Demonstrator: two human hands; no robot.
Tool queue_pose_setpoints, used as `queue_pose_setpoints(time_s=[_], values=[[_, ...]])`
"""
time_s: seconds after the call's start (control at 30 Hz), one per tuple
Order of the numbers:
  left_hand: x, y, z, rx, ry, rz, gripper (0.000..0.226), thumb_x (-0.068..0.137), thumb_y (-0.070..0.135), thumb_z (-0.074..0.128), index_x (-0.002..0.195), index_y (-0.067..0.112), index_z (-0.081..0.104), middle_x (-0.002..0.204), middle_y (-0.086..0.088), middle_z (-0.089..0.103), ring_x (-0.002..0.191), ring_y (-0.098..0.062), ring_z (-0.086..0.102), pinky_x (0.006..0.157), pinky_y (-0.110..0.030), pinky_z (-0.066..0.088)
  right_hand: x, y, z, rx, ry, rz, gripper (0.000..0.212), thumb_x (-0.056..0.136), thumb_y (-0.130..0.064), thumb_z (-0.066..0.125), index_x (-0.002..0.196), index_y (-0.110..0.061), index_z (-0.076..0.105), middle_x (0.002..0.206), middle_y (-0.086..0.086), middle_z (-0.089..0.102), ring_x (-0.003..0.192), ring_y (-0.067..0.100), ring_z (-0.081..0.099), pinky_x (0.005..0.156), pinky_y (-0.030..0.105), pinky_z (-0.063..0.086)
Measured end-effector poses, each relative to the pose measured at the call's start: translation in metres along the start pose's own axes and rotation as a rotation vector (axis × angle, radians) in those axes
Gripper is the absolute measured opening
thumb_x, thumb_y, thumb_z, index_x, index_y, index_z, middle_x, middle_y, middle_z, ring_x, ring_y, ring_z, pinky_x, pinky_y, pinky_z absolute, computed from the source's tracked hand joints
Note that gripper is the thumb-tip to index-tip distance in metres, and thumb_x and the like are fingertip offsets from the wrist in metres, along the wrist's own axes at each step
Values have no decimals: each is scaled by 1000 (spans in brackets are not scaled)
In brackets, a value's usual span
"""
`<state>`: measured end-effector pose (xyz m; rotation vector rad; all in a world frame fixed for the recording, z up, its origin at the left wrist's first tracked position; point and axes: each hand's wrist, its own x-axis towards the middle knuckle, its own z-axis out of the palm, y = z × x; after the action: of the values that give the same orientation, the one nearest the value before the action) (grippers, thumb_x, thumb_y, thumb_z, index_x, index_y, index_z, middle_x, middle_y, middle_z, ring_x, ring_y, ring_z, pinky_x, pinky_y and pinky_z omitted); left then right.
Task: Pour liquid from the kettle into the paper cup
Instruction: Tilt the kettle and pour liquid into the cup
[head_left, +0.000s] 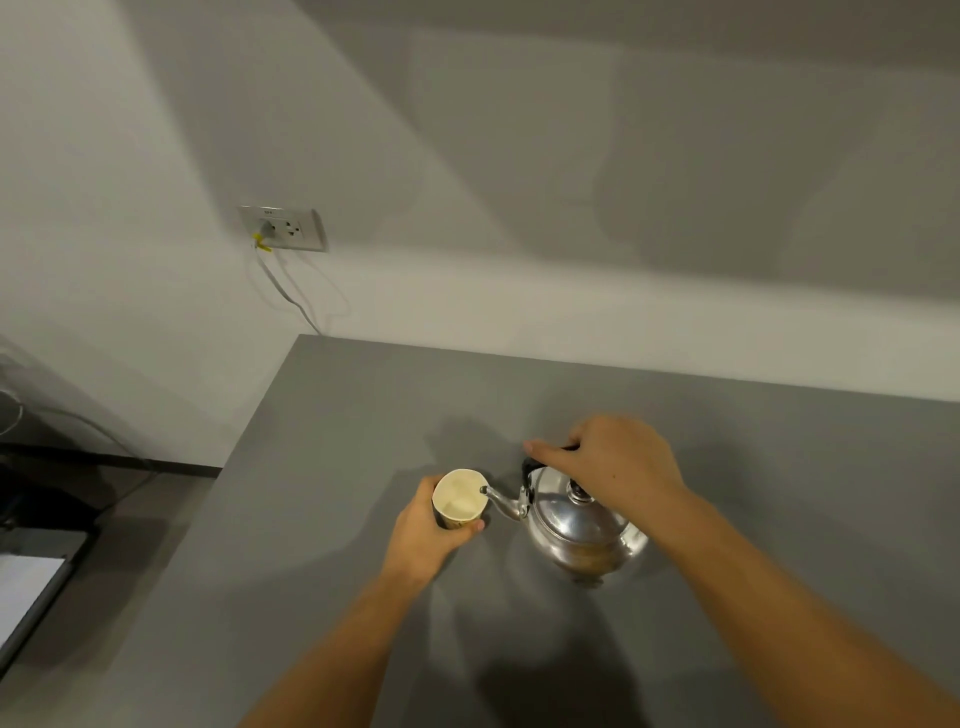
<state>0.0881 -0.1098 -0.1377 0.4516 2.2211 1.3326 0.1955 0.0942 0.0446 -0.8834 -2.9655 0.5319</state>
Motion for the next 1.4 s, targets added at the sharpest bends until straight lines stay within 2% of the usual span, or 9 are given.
queue_pose_setpoints(time_s=[0.1,0.2,0.33,0.67,1.03,1.2,1.4], values=[[1,2,0,16,6,2,61,65,38,95,112,39,56,104,19,75,92,5,69,74,-16,50,6,-13,1,-71,-9,2,67,78,-77,55,49,-16,55,48,0,61,53,19,60,49,28,43],[1,3,0,22,5,4,60,66,39,94,109,44,53,103,20,74,92,6,68,72,-13,49,14,-25,2,-134,-8,-19,62,80,-73,58,49,-19,49,49,-3,52,50,18,53,47,28,36],[-1,7,0,22,6,12,58,65,44,93,105,49,51,103,22,73,91,8,67,70,-12,48,21,-39,2,-222,-4,-49,61,78,-72,60,51,-19,47,52,-3,51,47,14,44,45,27,27],[-1,8,0,6,3,40,65,68,38,93,121,33,56,107,13,75,94,-5,71,78,-23,54,27,-64,2,-344,-18,-156,50,80,-55,63,51,-18,46,54,-2,48,47,13,39,44,26,25],[0,9,1,-7,3,39,64,67,39,93,120,33,57,107,14,75,96,-4,71,83,-29,57,29,-74,-1,-387,-26,-170,47,82,-51,63,53,-20,42,55,-1,45,46,15,37,45,27,26],[0,8,2,-9,3,39,63,67,39,93,118,33,57,107,15,75,95,-1,70,83,-26,56,29,-75,-3,-395,-19,-180,47,83,-49,63,53,-20,41,55,-1,44,46,15,36,44,28,24],[0,7,2,-14,4,41,65,66,40,93,120,34,57,108,14,75,99,-4,71,87,-31,57,30,-76,-2,-400,-27,-178,48,84,-50,64,53,-20,42,56,0,44,46,15,36,44,28,24]])
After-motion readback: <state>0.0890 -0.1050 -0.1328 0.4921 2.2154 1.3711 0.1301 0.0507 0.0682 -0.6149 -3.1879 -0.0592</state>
